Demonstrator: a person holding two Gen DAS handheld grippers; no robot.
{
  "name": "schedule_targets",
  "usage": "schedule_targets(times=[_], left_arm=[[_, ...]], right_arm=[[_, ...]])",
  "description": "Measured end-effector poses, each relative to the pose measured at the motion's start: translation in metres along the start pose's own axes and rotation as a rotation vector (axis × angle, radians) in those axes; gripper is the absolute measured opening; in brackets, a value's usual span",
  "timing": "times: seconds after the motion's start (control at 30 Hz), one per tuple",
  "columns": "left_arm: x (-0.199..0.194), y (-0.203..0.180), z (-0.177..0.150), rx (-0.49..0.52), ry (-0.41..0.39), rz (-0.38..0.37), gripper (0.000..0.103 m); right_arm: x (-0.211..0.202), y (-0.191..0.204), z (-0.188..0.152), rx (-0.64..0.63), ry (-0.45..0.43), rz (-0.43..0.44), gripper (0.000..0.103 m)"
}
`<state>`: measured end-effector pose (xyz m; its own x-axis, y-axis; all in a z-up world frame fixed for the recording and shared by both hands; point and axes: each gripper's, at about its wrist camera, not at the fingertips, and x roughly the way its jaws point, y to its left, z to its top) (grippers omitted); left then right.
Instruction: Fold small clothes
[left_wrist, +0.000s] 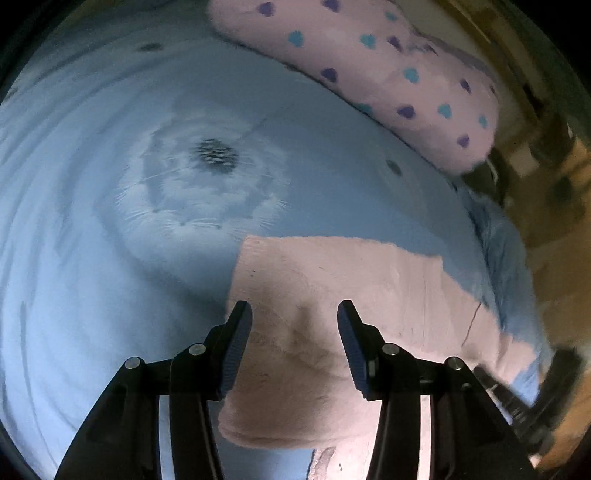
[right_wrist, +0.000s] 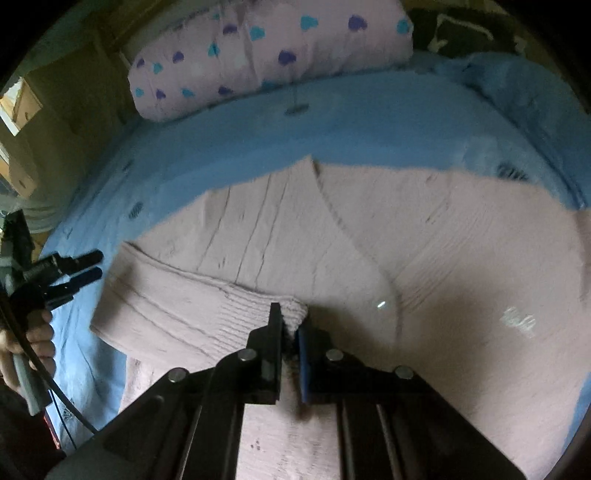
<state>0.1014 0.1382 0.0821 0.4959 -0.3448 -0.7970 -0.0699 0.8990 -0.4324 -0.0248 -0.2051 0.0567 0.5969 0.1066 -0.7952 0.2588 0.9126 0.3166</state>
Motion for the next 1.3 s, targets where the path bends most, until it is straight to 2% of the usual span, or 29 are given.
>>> schedule_targets(times=[0.1,0.17,0.3,0.4,0.53,0.67,1.07,1.3], left_arm=[[0.0,-0.018,-0.004,0.079,-0.028,0.027,0.027],[-0.003,-0.026,-0.005,0.119,-0.064,0.019,0.027],[-0.005,-0.027,-0.002,0.118,-0.081,-0.029,0.027],[-0.004,-0.022,0.0,0.092,-0.088,-0.026,0.027],[0.007,-0.014,0.001,0.042,-0.05,-0.026,0.027],[0.015,-0.013,-0.001,0.021,-0.034,-0.038,0.019],[0.026,-0.038,-0.014,0.102,-0.017,-0.063,0.019],[0.035,-0.05,-0.022,0.142,0.009,-0.062,0.019]], right_arm=[[-0.017,-0.007,0.004,-0.004,-0.032,-0.021,0.007],[-0.023,-0.015,0.008,-0.003,-0.04,-0.038,0.007],[-0.033,-0.037,0.014,0.036,-0.051,-0.069,0.007],[-0.036,-0.053,0.014,0.067,-0.047,-0.083,0.007],[-0.046,-0.071,0.012,0.08,-0.055,-0.109,0.007],[-0.054,-0.086,0.008,0.087,-0.059,-0.13,0.007],[-0.074,-0.124,-0.002,0.134,-0.067,-0.183,0.007],[-0.075,-0.14,-0.01,0.147,-0.019,-0.233,0.007]])
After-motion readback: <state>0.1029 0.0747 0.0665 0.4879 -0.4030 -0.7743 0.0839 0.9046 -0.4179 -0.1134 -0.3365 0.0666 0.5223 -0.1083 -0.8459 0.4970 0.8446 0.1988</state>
